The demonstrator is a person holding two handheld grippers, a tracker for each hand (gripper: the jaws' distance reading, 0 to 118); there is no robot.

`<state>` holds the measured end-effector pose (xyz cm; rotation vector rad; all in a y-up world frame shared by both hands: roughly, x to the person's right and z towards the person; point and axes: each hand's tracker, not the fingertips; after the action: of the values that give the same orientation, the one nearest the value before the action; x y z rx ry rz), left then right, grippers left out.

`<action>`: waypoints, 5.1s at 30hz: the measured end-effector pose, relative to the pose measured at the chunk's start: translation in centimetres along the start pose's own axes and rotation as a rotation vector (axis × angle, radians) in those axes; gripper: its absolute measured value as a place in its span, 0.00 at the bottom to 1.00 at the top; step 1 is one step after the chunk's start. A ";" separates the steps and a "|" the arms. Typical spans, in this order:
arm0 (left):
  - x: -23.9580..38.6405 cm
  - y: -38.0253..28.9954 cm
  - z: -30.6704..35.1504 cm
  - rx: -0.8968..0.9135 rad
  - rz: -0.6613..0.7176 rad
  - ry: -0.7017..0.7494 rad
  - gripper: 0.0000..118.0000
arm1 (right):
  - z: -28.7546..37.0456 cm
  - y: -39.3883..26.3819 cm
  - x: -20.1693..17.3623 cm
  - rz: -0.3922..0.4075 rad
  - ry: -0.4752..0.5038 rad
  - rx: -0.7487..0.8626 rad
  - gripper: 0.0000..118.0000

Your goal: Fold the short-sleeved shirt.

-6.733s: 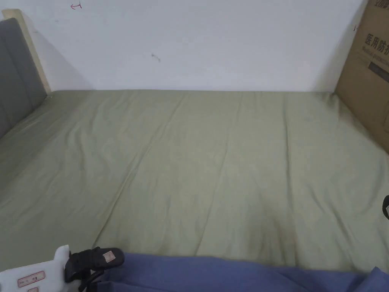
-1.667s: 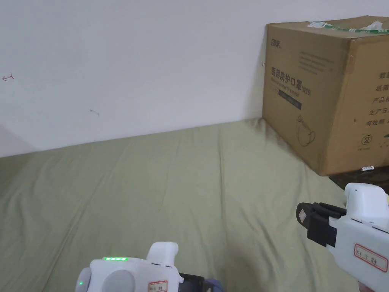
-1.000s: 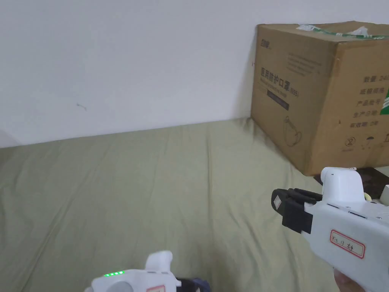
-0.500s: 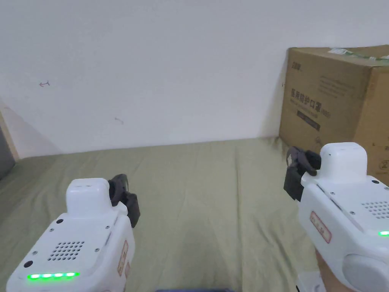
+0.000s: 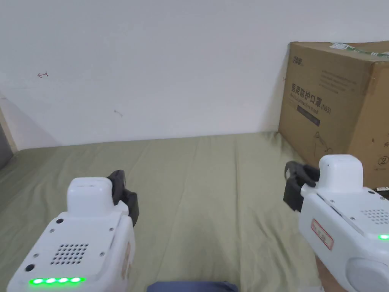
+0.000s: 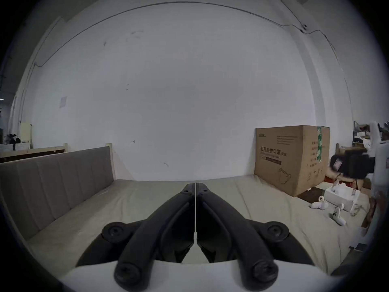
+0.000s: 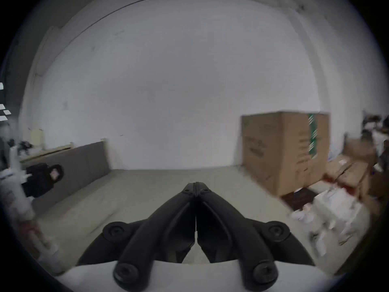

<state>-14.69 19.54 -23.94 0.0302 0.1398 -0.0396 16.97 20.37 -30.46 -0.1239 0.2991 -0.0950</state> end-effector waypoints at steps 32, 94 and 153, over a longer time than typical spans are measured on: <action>-8.5 -31.4 -12.2 -1.078 1.206 -1.043 1.00 | -9.8 -23.1 3.1 -0.479 0.351 -1.055 0.00; -5.9 -1.8 -5.8 -0.426 0.204 -0.125 0.03 | -2.0 0.2 -1.5 -0.061 0.125 -0.462 0.00; 2.6 4.7 2.3 -0.038 0.064 0.075 0.95 | 3.1 2.0 -3.8 0.126 -0.073 0.132 1.00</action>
<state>-11.56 24.06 -21.93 -0.0022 0.2146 0.0286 14.40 23.08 -26.65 0.0222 0.2262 0.0147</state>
